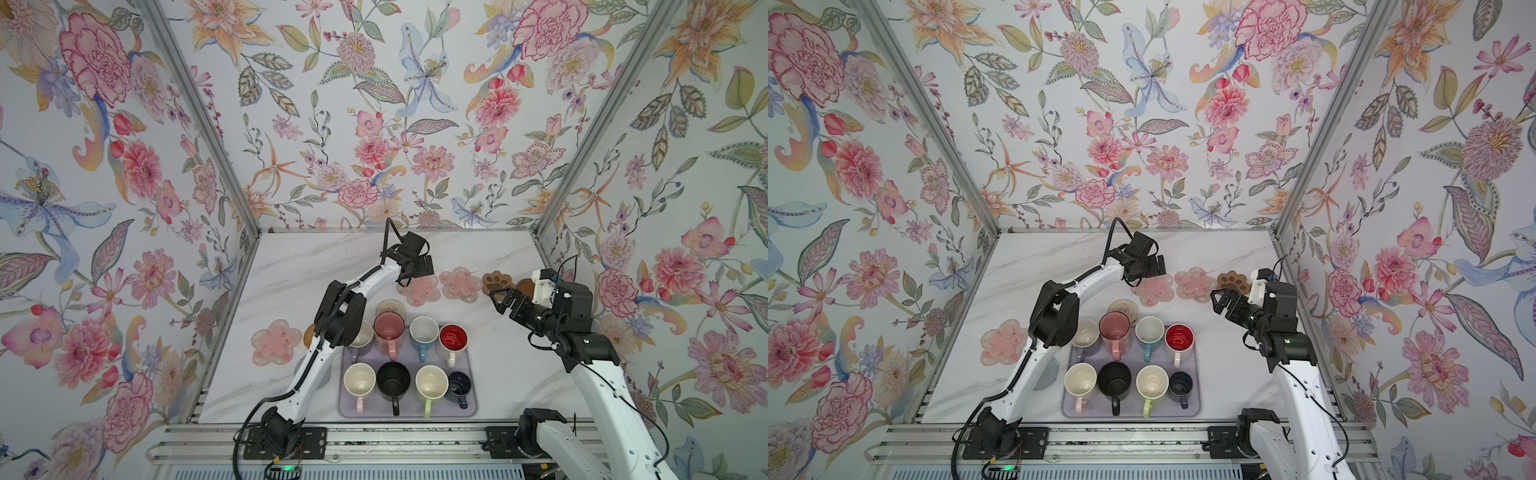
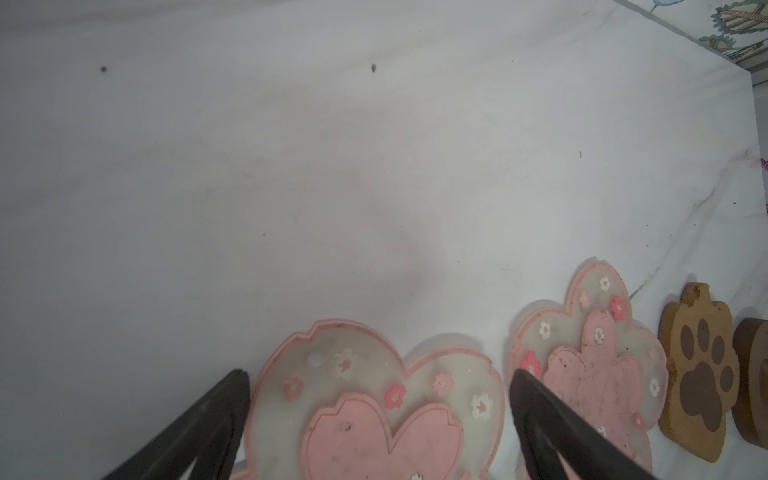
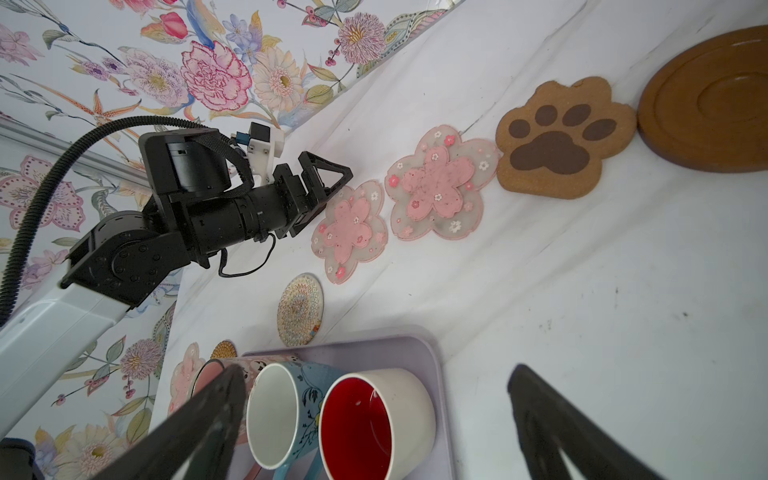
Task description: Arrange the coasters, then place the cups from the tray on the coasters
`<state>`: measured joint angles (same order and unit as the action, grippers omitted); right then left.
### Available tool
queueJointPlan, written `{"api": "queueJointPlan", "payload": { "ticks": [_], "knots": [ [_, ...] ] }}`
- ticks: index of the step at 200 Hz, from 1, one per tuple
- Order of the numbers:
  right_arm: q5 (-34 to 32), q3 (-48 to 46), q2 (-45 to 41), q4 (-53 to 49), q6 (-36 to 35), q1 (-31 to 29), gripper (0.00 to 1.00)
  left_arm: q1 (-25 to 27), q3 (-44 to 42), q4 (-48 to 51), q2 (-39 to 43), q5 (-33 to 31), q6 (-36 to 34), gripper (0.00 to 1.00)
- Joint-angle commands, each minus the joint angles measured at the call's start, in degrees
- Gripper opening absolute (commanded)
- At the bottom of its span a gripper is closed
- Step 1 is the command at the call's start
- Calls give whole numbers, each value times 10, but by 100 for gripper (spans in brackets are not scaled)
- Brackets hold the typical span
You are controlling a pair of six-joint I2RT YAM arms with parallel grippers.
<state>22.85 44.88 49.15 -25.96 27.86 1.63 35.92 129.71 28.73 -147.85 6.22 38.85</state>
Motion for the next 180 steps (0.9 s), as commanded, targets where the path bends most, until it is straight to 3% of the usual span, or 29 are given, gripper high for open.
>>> {"api": "queueJointPlan", "payload": {
  "ticks": [1, 63, 88, 128, 180],
  "knots": [
    [7, -6, -8, -4, 3, 4, 99, 8, -6, 14, 23, 13, 2, 99],
    [9, -6, -11, -6, 2, 5, 99, 6, 8, 60, 84, -36, -54, 99],
    [4, -14, -17, -5, 1, 6, 99, 6, -60, 59, 148, -47, -66, 99],
    [10, -4, -11, -7, 2, 7, 99, 6, -237, 19, 263, -43, -51, 99],
    [8, 1, -11, -7, 10, 7, 99, 18, -338, 25, 312, -30, -48, 99]
  ]
}}
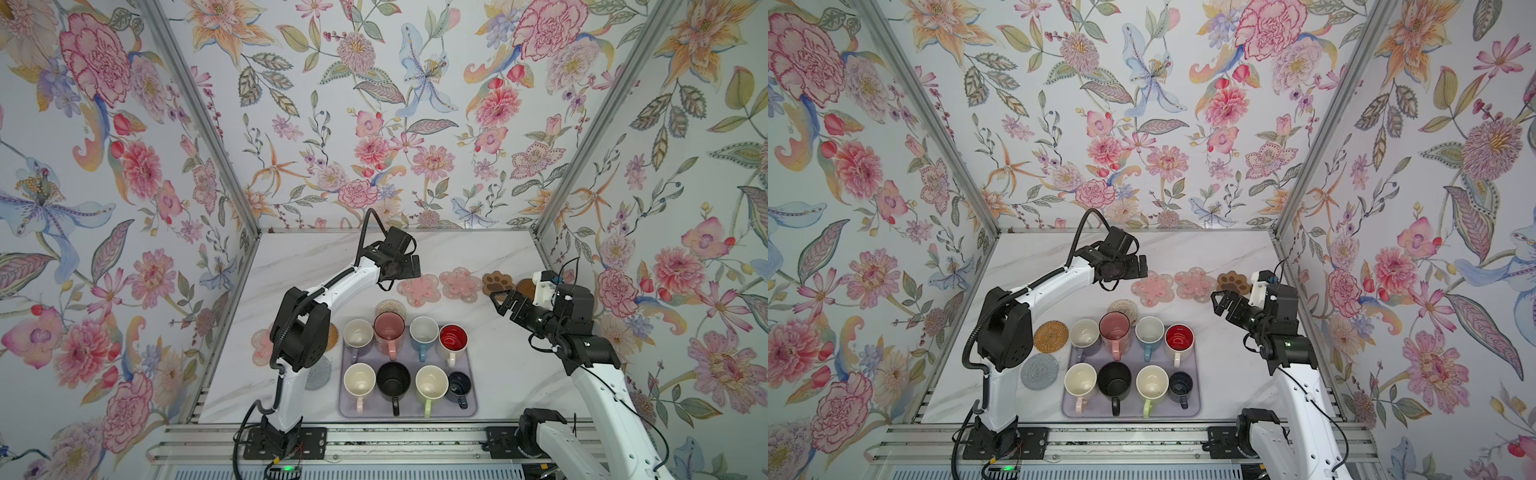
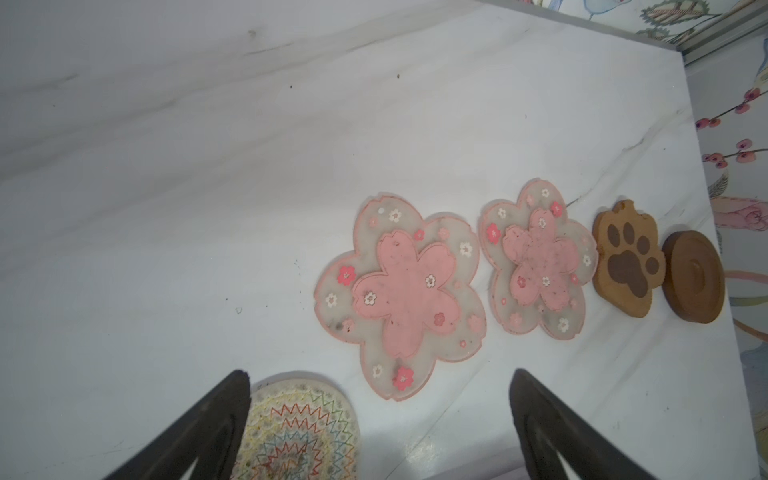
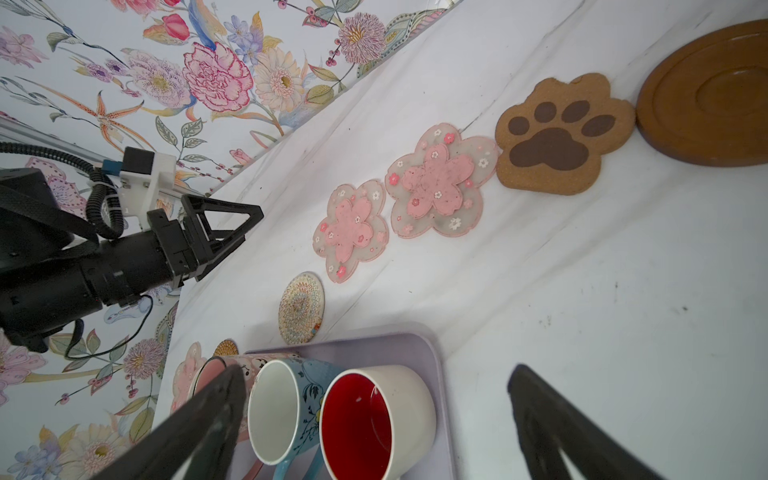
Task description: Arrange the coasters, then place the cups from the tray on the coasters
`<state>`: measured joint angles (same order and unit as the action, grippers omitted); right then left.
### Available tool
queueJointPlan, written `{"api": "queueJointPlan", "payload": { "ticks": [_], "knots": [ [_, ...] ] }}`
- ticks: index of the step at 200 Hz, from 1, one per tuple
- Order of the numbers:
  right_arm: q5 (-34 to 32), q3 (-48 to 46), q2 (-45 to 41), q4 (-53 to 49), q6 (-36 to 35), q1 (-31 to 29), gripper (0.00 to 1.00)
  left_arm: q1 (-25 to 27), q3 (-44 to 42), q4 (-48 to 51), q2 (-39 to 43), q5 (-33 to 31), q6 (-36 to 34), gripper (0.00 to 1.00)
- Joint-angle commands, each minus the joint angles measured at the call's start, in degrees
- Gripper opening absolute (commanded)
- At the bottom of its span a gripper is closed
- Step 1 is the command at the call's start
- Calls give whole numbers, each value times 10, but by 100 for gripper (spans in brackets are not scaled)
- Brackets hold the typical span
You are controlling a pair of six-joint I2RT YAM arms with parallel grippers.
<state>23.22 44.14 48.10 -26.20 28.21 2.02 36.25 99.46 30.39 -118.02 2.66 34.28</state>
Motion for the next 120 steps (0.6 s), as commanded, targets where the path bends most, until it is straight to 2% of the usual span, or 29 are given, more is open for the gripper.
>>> {"api": "queueJointPlan", "payload": {
  "ticks": [1, 120],
  "knots": [
    [4, 8, 0, -5, 7, 3, 99, 15, -36, 9, 14, 6, -2, 99],
    [8, 24, 8, -4, 20, 3, 99, 56, -55, 10, -25, 42, 30, 99]
  ]
}}
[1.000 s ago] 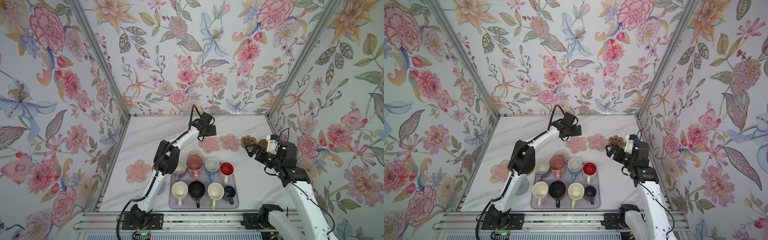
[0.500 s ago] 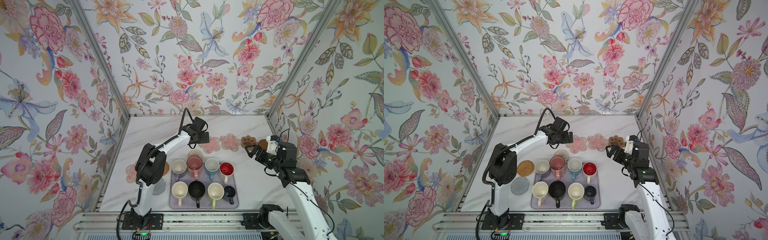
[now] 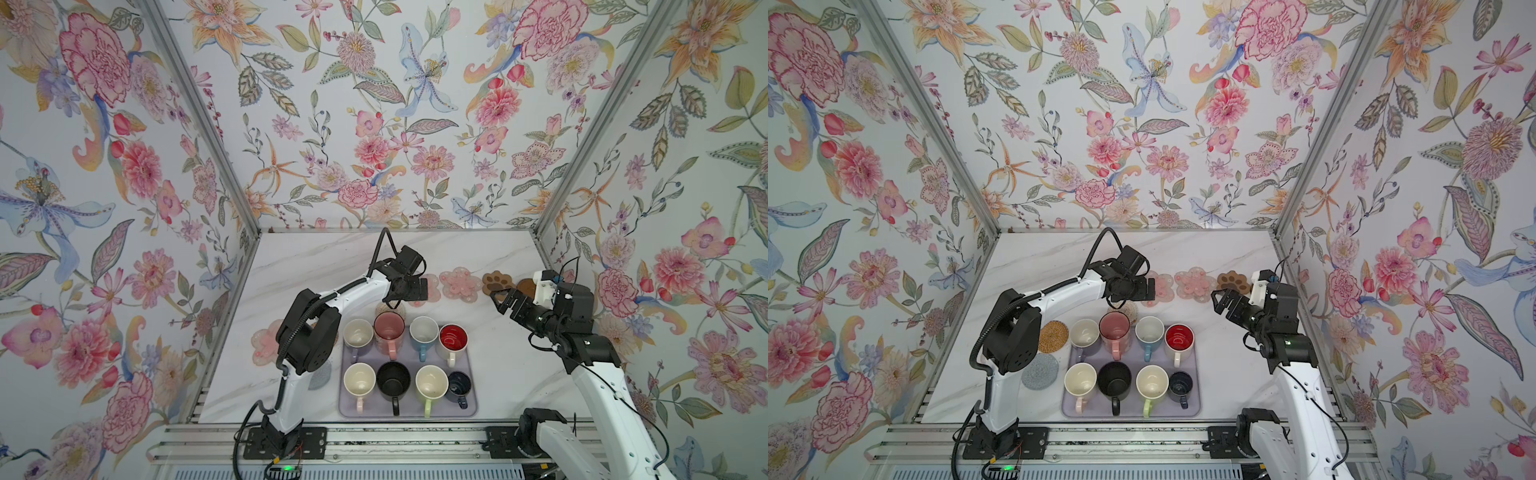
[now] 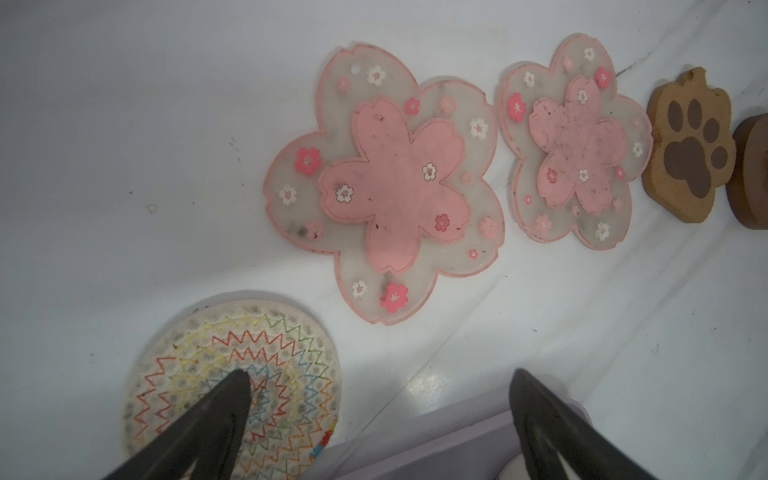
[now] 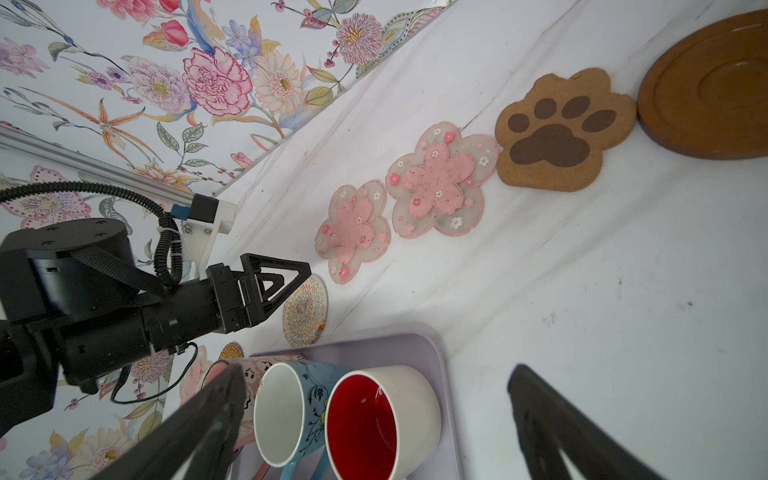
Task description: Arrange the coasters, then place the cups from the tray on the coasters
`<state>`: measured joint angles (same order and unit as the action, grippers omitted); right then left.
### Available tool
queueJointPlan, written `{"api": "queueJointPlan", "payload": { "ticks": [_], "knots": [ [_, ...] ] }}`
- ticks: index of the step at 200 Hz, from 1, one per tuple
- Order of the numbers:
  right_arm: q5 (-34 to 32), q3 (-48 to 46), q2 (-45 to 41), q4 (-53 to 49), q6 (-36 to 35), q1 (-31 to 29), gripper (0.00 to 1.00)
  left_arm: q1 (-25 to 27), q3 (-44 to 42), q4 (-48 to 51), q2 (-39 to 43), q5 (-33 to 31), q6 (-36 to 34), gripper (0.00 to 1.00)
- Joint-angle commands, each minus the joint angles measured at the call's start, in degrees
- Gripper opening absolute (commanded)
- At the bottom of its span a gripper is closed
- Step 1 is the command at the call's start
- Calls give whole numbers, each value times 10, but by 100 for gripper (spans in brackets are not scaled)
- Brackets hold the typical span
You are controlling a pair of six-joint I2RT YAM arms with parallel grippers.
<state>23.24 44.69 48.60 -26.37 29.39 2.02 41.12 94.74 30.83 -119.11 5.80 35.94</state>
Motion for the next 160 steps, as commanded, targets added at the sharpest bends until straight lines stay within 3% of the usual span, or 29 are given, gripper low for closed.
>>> {"api": "queueJointPlan", "payload": {
  "ticks": [1, 160],
  "knots": [
    [8, 20, 3, -2, 9, 3, 99, 8, -8, 6, -14, 11, 13, 99],
    [8, 17, 4, 3, 14, 3, 99, 11, -19, -9, -54, 21, 33, 99]
  ]
}}
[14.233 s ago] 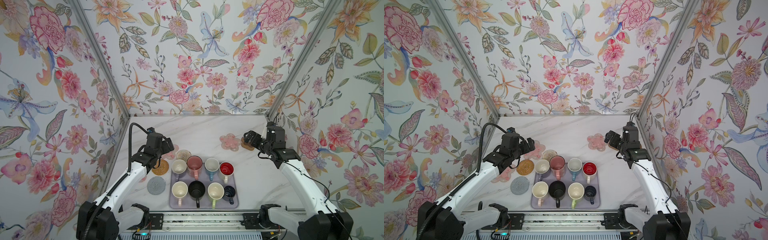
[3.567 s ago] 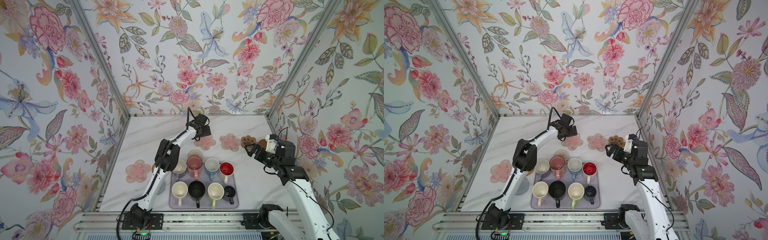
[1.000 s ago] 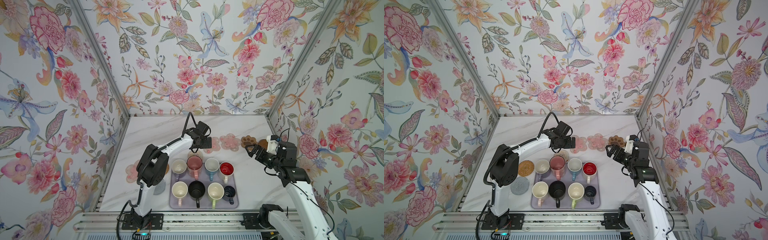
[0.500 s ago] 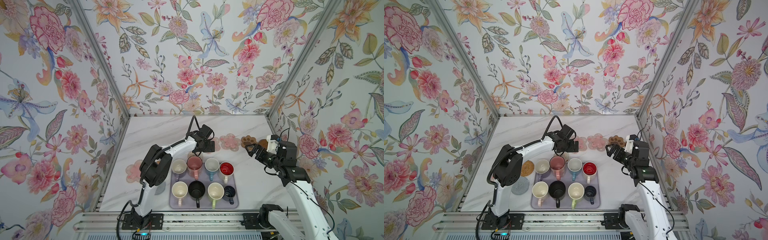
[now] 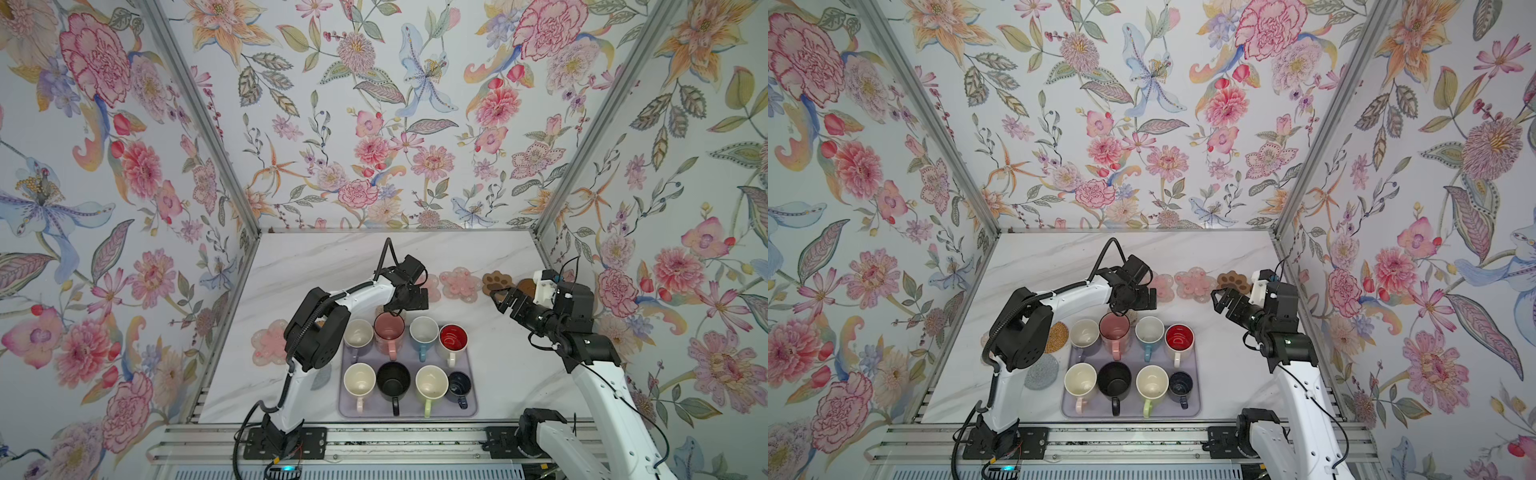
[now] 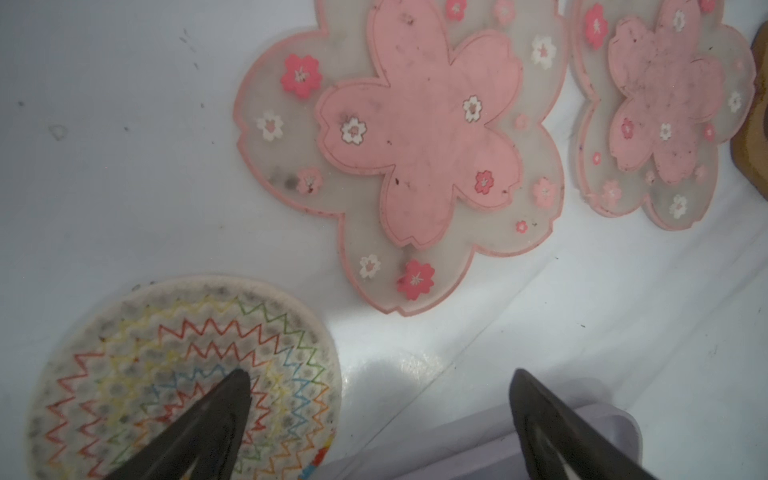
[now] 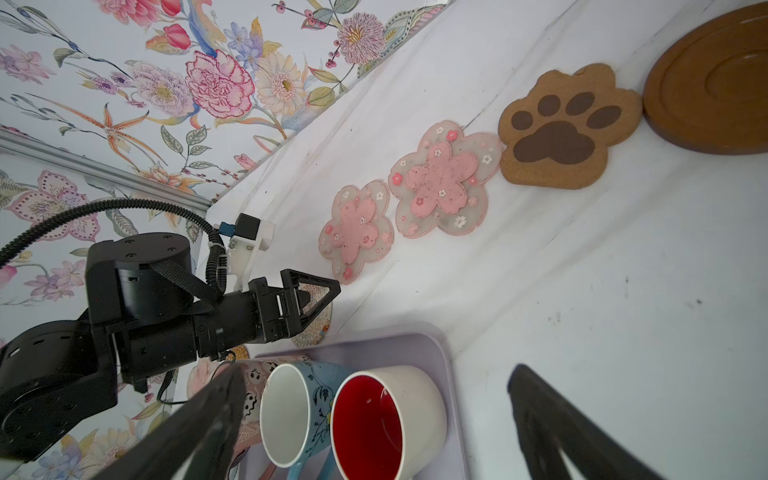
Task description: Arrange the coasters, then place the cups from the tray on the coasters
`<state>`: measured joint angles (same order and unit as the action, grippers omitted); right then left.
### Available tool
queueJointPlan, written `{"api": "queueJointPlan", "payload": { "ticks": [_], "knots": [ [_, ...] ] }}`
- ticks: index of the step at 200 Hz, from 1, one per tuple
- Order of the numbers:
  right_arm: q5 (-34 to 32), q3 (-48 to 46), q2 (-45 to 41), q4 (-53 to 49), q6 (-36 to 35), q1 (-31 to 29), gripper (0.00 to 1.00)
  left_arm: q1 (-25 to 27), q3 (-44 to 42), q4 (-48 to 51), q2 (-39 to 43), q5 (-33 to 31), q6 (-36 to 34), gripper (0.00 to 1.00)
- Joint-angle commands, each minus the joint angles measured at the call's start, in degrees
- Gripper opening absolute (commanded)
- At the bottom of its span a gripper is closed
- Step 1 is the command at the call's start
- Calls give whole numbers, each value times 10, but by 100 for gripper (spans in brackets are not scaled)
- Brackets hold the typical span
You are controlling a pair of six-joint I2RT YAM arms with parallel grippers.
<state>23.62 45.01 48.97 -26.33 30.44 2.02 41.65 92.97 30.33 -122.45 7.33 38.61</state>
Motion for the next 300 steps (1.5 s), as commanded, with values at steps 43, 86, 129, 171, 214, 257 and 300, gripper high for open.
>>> {"api": "queueJointPlan", "payload": {
  "ticks": [43, 86, 129, 171, 214, 257, 300],
  "knots": [
    [5, 14, 0, 1, 3, 3, 99, -2, -4, -1, -32, -9, 2, 99],
    [4, 15, -1, 1, 3, 3, 99, -23, -25, -7, -32, -21, 1, 99],
    [4, 16, -2, 0, 3, 3, 99, -46, -25, -3, -35, -36, -8, 99],
    [3, 16, -1, 0, 4, 3, 99, -69, -26, -6, -40, -47, -18, 99],
    [4, 16, -2, -1, 5, 3, 99, -90, -4, -18, -60, -46, -25, 99],
    [2, 19, -2, -3, 7, 3, 99, -100, 42, -19, -90, -43, -36, 99],
    [1, 18, 1, -2, 9, 3, 99, -105, 78, -21, -110, -38, -38, 99]
  ]
}}
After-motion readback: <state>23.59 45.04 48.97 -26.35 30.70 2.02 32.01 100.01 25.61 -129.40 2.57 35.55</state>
